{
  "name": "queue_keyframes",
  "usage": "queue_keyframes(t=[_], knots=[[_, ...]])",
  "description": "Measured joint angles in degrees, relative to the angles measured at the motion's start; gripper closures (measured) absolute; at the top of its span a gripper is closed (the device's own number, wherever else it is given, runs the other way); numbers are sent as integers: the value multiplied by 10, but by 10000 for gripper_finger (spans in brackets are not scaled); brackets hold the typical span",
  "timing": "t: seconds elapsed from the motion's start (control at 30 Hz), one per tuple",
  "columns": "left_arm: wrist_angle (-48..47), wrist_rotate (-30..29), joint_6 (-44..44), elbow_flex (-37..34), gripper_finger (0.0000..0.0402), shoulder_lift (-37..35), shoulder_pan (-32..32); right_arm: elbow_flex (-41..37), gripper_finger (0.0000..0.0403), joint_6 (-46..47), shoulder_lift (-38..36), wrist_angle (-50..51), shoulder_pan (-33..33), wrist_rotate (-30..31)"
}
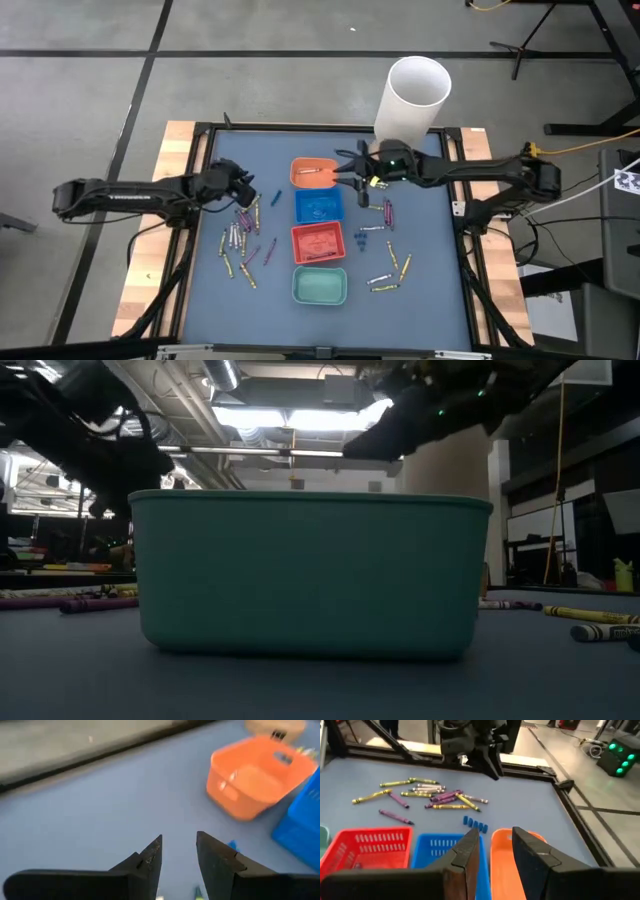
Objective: Sort crayons
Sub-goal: Put the gray crayon into the orange bin
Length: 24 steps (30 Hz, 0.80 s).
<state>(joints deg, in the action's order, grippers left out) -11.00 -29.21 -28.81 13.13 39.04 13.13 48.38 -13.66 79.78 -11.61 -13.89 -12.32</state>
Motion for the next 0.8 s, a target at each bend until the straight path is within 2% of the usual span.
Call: queue_keyframes(t=[0.23,0.47,0.8], knots=[[-8,39,-56,0,295,89,28,0,288,-3,-56,119,13,33],[-7,80,-61,0,295,146,35,0,288,-1,-64,214,11,44],[-6,96,-87,0,295,203,35,0,288,-1,-64,276,12,44]])
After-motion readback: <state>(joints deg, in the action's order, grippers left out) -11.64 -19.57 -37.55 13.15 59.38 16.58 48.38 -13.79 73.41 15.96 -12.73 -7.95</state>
